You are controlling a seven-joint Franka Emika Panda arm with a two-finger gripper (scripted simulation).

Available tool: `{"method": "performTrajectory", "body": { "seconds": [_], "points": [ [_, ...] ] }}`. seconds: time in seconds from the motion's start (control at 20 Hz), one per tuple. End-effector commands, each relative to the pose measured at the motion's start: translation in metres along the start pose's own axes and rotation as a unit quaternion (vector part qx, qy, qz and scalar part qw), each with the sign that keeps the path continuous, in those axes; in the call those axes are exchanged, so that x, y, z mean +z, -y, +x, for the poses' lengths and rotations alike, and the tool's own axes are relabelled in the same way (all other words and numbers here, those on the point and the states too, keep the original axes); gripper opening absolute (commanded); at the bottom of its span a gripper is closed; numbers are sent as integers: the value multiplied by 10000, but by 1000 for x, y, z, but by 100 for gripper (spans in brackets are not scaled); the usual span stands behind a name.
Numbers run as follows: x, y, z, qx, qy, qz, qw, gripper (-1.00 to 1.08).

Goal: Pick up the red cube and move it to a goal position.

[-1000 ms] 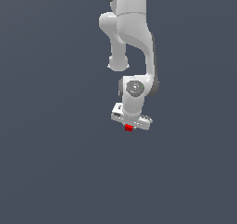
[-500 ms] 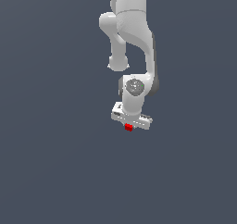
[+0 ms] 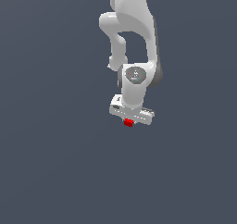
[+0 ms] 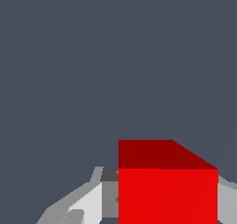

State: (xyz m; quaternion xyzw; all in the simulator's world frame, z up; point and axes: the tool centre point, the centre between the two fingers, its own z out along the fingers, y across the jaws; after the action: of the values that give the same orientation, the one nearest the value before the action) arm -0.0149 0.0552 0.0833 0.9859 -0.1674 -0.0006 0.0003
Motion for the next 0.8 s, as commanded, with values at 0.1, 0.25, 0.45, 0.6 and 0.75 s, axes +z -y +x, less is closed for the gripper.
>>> {"method": "performTrajectory", "body": {
  "seconds": [0.1, 0.25, 0.45, 0.6, 0.75],
  "points": [
    [-44, -2, 5, 3, -6, 4, 10000, -100],
    [-79, -3, 9, 3, -6, 4, 10000, -100],
    [-125, -5, 14, 6, -6, 2, 10000, -100],
    [-158, -7, 18, 6, -6, 2, 10000, -100],
    [-191, -8, 22, 6, -6, 2, 10000, -100]
  ]
}}
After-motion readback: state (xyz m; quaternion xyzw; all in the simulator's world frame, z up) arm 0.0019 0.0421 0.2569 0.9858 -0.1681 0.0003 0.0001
